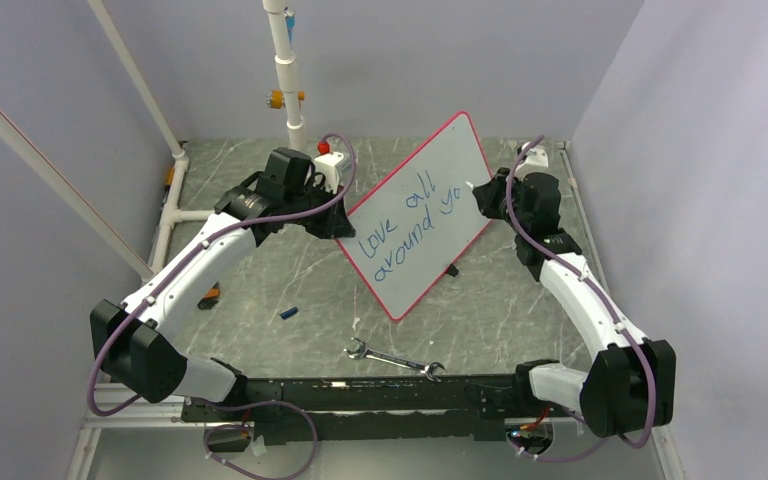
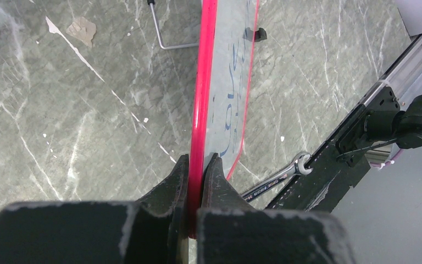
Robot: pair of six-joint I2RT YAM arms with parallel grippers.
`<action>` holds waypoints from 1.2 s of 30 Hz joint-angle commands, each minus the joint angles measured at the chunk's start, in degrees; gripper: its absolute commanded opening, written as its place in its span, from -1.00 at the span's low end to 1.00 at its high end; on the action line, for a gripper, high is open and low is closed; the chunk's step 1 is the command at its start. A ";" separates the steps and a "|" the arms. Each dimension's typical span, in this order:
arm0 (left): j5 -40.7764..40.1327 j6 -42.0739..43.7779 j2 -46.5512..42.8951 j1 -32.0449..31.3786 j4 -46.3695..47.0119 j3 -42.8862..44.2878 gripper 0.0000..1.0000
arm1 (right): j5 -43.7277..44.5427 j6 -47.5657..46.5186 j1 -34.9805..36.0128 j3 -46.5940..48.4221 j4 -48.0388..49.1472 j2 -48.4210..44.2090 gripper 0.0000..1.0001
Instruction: Write a sentence on the whiteboard
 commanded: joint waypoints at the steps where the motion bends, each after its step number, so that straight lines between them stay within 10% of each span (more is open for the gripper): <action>1: -20.53 9.49 3.04 0.44 -8.34 -1.67 -1.00 | 2.71 0.65 0.03 0.61 -0.02 -0.10 -1.00; 36: -20.66 9.49 3.68 0.39 -8.55 -1.65 -1.00 | -1.49 0.56 -0.31 5.49 2.30 10.55 -1.00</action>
